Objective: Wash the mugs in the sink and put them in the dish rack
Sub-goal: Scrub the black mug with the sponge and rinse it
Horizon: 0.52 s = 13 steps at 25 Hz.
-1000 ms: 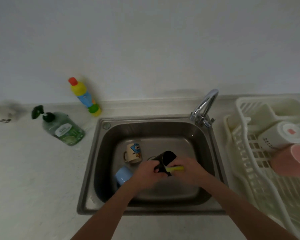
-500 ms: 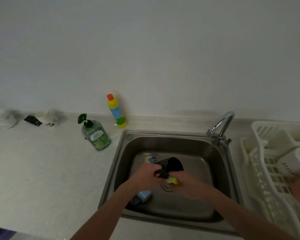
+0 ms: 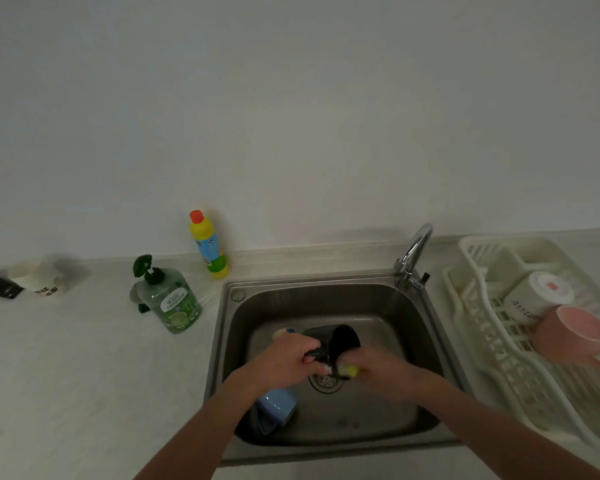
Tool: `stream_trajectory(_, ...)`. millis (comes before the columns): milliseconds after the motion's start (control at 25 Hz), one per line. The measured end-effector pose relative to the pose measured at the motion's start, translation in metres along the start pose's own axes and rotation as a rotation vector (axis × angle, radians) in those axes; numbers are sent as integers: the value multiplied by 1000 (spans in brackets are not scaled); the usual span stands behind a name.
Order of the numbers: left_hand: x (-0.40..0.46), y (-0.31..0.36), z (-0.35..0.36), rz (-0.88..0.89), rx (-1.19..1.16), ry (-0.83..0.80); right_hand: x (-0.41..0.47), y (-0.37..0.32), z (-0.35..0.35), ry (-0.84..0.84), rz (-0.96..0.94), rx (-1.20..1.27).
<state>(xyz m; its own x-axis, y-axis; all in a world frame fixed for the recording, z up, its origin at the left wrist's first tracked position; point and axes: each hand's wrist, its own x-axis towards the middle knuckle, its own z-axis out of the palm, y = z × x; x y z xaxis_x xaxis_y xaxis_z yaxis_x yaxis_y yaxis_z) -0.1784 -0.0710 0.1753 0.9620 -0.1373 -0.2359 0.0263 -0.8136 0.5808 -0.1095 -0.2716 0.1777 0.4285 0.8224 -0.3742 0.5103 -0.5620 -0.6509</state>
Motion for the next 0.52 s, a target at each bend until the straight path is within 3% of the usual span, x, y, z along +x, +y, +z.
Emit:
stream_trajectory(40,-2,-3,-2,9,12,-9,4,-1,1,-67,4,-374)
stream_trajectory(80,-4,-6,-4,20,27,-9,9,0,4,-51,26,-591)
stream_trajectory(120,-6,-9,-6,28,43,-1,17,0,11,7,48,-644)
stream_trajectory(200,-8,-13,-10,45,42,22,30,-13,28,160,143,-291)
stream_trajectory(320,-12,-23,-13,102,84,39,38,-42,41,320,398,775)
stream_trajectory(360,-13,-27,-13,119,83,27,34,-46,41,325,413,932)
stream_trajectory(400,-16,-31,-12,131,62,3,25,-50,42,307,369,938)
stream_trajectory(440,-18,-35,-11,136,42,-24,14,-49,42,254,259,761)
stream_trajectory(520,-24,-38,-10,134,19,-66,2,-44,41,43,146,18)
